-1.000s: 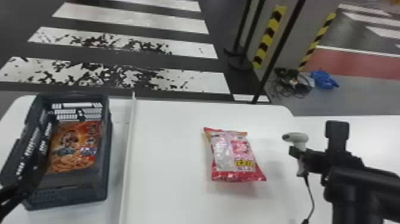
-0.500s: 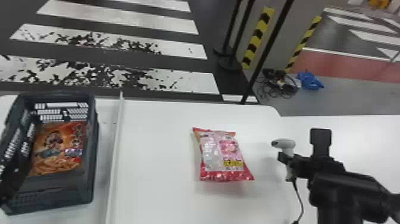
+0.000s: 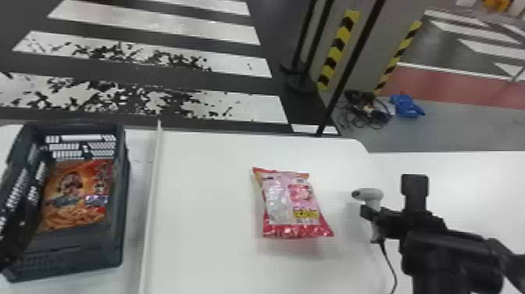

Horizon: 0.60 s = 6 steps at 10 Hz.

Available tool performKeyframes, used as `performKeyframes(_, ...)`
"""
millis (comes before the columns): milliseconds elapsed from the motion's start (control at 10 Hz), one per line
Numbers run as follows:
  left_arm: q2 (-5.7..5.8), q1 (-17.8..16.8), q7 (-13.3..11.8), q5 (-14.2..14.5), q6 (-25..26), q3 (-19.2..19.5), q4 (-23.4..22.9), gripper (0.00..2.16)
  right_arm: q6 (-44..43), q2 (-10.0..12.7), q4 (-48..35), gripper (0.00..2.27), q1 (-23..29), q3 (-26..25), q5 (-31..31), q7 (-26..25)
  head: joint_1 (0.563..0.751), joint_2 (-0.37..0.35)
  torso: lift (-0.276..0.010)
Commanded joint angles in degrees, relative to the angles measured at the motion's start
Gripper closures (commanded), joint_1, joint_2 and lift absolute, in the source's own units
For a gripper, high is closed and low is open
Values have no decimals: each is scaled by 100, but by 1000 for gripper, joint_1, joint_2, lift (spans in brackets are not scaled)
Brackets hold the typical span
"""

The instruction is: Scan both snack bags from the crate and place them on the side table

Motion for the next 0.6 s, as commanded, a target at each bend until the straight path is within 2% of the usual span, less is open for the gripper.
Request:
performKeyframes(0, 0, 1, 0, 0, -3, 0, 0, 46, -55, 0, 88, 2240, -13, 1, 36, -1, 695, -276, -98)
performKeyframes(500, 0, 18, 0, 9, -3, 9, 9, 46, -178, 0, 246, 2145, -22, 1, 71, -63, 695, -275, -98)
